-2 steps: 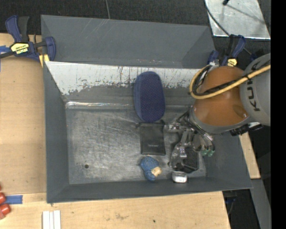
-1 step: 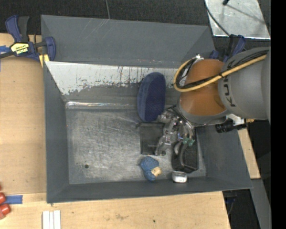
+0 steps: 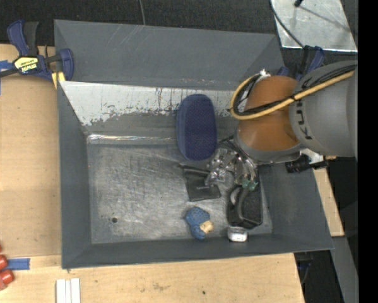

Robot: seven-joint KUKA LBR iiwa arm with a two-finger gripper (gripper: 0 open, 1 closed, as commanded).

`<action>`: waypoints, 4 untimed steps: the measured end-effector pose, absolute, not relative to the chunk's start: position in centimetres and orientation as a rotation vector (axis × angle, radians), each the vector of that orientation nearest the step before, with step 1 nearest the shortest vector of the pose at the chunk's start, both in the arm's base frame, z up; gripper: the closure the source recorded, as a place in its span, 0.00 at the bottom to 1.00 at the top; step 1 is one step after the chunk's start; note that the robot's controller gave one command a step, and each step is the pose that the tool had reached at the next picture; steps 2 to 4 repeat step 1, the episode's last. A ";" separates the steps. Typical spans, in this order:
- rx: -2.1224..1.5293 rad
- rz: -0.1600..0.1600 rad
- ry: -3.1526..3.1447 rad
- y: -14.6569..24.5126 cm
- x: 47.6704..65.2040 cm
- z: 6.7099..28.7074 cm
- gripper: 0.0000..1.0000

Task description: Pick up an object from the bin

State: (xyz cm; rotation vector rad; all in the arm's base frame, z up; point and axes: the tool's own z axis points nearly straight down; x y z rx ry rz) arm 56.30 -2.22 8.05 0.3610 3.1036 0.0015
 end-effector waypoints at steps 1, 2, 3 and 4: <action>0.141 -0.002 3.126 -4.3 54.5 24.3 1.00; 0.141 -0.002 3.126 -4.3 54.5 24.3 1.00; 0.141 -0.002 3.126 -4.3 54.5 24.3 1.00; 0.141 -0.002 3.126 -4.3 54.5 24.3 1.00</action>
Offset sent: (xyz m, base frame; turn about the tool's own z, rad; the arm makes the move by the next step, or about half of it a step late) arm -0.0199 -0.0191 0.1567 -0.1421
